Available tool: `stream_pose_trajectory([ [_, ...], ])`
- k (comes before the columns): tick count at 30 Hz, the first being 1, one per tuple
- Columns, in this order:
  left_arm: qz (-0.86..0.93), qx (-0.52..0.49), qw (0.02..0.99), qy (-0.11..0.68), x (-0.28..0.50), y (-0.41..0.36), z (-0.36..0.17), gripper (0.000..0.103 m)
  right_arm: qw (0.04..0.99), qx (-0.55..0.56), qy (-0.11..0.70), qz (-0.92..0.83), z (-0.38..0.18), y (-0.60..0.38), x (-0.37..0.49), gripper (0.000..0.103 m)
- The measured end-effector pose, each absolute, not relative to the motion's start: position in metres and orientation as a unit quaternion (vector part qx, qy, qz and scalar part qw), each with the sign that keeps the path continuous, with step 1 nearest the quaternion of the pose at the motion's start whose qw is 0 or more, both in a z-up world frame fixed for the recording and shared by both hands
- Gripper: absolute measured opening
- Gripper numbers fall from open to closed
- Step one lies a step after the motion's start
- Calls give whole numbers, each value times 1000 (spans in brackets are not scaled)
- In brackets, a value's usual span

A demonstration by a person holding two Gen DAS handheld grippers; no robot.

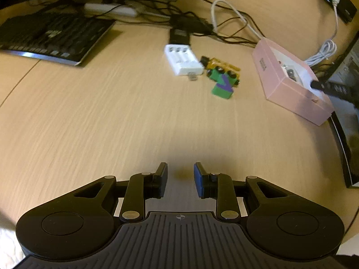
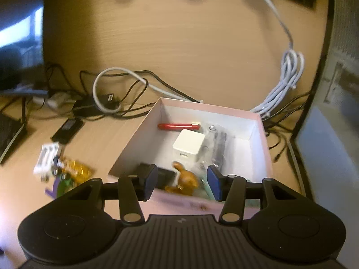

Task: Organize rigid objects
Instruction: 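Lower the teddy-bear figure into the pink box and open the right tool, then move the left tool over the green toy car and white charger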

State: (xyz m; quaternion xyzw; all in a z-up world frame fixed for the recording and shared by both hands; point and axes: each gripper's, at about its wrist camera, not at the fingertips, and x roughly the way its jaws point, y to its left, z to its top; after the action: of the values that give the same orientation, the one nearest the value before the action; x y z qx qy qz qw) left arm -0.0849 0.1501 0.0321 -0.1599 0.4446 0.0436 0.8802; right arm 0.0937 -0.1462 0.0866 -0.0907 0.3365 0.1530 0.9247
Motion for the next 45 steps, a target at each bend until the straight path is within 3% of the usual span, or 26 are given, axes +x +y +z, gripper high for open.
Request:
stream_pose_trajectory([
  [4,32,-140,888,436,-53,141,37,28,925,-99,335,148,88,-154,58,57],
  [14,7,-134,906,401,13,132,49,28,914,-142,366,102,63,-162,-14,57],
  [20,-18,-95,915,393,32,116,49,28,906,-128,397,74,55,-169,-31,57],
  [45,39,-113,920,372,66,151,46,28,901,-145,410,14,51,-195,-59,57],
])
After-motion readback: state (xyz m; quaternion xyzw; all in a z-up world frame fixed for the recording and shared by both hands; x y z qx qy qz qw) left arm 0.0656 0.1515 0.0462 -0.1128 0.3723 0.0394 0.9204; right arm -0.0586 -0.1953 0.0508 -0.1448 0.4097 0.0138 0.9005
